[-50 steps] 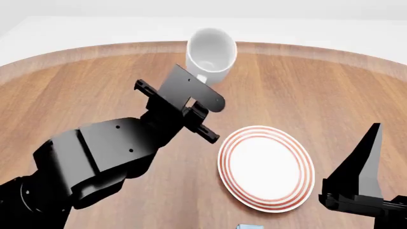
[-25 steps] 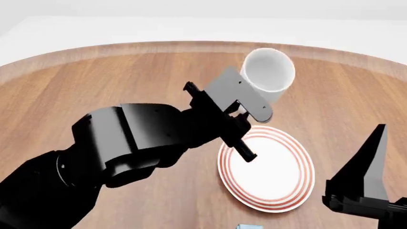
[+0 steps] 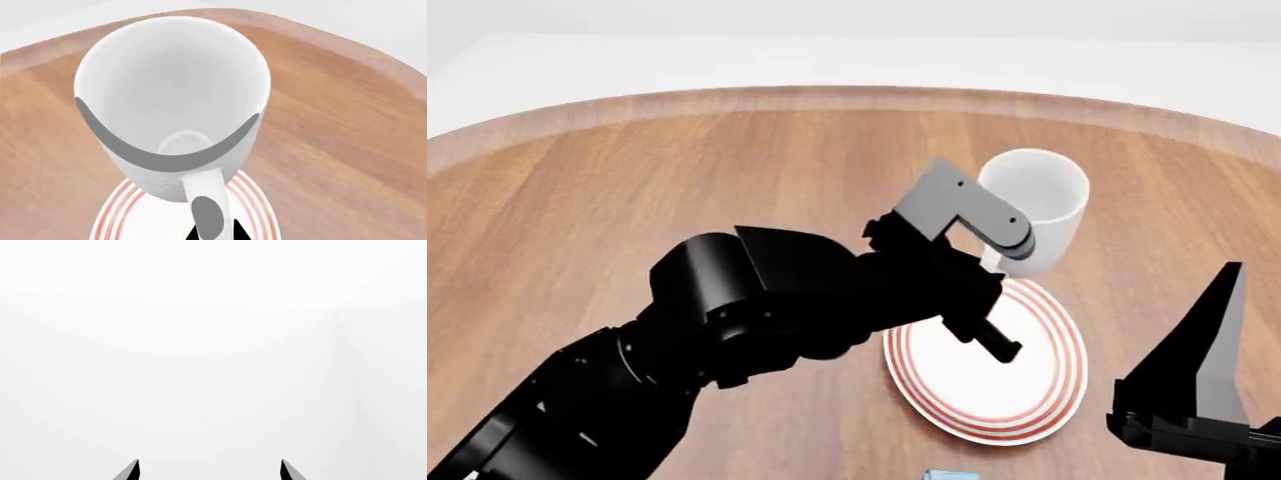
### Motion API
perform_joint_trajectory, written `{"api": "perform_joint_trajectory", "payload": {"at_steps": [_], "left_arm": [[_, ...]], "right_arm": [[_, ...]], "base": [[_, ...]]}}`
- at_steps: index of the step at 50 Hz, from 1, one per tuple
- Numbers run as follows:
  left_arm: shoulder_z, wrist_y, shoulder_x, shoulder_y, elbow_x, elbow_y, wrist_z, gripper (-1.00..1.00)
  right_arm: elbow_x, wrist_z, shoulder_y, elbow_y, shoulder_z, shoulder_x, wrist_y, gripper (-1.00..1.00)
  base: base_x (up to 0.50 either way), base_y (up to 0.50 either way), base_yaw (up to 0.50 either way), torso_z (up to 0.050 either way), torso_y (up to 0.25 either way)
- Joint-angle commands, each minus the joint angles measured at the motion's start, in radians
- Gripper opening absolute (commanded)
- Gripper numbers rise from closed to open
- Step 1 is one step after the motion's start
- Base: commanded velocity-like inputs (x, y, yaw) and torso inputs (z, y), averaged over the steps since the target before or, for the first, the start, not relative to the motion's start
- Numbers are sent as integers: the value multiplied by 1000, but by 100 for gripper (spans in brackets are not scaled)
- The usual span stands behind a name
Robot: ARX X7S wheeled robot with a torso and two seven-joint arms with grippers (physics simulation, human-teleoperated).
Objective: Pick up the white mug and put it on the plate, and put the chocolate pudding to the right of the plate.
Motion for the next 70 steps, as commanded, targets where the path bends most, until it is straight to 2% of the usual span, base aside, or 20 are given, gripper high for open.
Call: {"api": "perform_joint_trajectory", "payload": {"at_steps": [1, 18, 32, 41, 60, 70], "left_arm": [[-23, 21, 51, 27, -8, -91, 39, -100], [20, 73, 75, 32, 29, -212, 83, -100], [100, 74, 123, 25, 38, -338, 132, -100], [132, 124, 127, 7, 41, -399, 154, -100], [277, 243, 133, -11, -56, -489, 153, -100], [414, 337, 135, -50, -171, -543, 151, -100]], "right_arm": [[-14, -17, 0, 1, 15, -11, -2, 100], [-9, -15, -3, 13, 13, -9, -15, 100], [4, -8, -6, 13, 25, -2, -18, 100], [6, -9, -6, 23, 22, -1, -26, 100], [7, -5, -12, 20, 18, 2, -30, 100], [11, -3, -13, 22, 17, 4, -33, 100]], "base": [[0, 0, 0, 0, 0], [0, 0, 0, 0, 0], [0, 0, 0, 0, 0], [0, 0, 0, 0, 0], [0, 0, 0, 0, 1], [0, 0, 0, 0, 0]]}}
